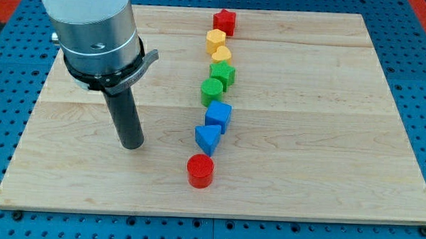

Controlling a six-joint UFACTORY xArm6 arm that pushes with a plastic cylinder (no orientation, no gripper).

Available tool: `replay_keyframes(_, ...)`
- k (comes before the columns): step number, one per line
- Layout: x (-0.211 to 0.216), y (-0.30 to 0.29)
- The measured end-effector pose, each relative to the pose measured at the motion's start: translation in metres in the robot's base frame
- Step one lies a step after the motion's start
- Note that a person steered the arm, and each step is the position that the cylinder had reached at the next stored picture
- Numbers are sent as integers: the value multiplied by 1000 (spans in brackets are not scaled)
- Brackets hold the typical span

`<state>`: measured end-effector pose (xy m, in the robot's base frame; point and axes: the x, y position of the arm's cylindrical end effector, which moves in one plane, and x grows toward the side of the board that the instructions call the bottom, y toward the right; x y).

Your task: Separate the red circle from the vertical line

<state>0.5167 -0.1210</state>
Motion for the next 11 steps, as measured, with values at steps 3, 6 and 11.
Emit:
replay_keyframes(3, 2, 0)
replay_keyframes(6, 74, 30)
replay_keyframes(11, 92, 150)
